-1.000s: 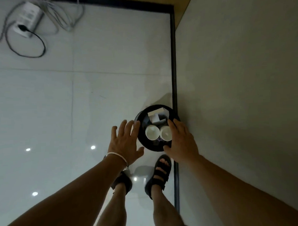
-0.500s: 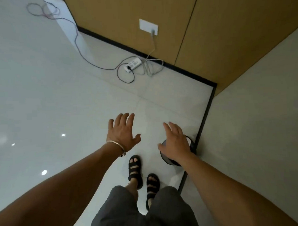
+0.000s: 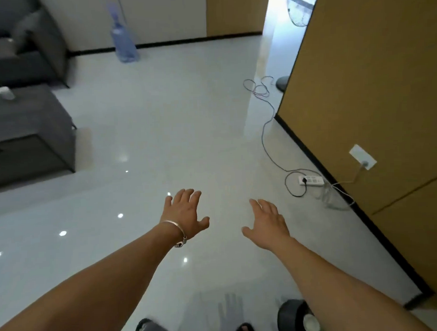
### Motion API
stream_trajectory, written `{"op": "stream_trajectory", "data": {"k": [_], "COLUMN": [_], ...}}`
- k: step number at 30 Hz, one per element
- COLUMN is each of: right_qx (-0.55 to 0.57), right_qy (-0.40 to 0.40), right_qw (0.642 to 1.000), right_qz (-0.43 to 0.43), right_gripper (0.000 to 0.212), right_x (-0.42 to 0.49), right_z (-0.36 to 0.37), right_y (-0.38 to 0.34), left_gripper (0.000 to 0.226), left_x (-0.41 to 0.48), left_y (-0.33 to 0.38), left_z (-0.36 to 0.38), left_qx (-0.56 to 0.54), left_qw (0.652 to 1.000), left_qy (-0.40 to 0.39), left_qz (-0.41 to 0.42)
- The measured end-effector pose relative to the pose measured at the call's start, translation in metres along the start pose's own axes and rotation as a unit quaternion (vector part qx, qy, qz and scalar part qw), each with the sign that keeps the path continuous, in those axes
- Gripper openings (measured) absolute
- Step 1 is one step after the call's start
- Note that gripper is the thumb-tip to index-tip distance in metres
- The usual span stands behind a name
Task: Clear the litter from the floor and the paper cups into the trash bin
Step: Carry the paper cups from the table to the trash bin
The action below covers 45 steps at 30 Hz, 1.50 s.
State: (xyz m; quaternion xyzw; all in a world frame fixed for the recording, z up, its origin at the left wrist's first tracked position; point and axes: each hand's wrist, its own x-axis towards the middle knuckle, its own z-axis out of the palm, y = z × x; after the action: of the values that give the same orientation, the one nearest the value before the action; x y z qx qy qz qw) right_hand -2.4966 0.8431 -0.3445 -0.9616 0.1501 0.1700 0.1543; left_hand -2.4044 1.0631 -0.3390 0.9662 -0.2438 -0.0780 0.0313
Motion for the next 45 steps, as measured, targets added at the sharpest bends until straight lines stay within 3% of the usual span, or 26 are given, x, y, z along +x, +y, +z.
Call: {"op": "stream_trajectory", "data": {"k": [14, 21, 35, 45], "right_qx": [-0.071, -0.127, -0.157, -0.189], "right_qy": [-0.032, -0.064, -0.107, -0.118], "right_qw": [0.959, 0.937, 0.895, 0.883], "right_qz": [-0.272, -0.32, -0.404, -0.413], "right_gripper": [0.083, 0.082, 0.079, 0.076], "right_x": [0.057, 0.102, 0.288, 0.385], "right_z": [0.057, 0.084, 0.09, 0.111], "right_y": [-0.43, -0.544, -0.795, -0.962], "left_gripper": [0.078, 0.078, 0.079, 0.082], "left_x": [-0.145, -0.152, -0.049, 0.004], "left_y": [-0.371, -0.48, -0.718, -0.896], "left_z": [-0.057, -0.058, -0.098, -0.085], "left_qx": [-0.027, -0.042, -0.057, -0.098], "left_qw": [0.961, 0.939, 0.897, 0.892], "left_qy": [0.058, 0.06, 0.064, 0.031], "left_qz": [-0.27, -0.335, -0.433, -0.441]}}
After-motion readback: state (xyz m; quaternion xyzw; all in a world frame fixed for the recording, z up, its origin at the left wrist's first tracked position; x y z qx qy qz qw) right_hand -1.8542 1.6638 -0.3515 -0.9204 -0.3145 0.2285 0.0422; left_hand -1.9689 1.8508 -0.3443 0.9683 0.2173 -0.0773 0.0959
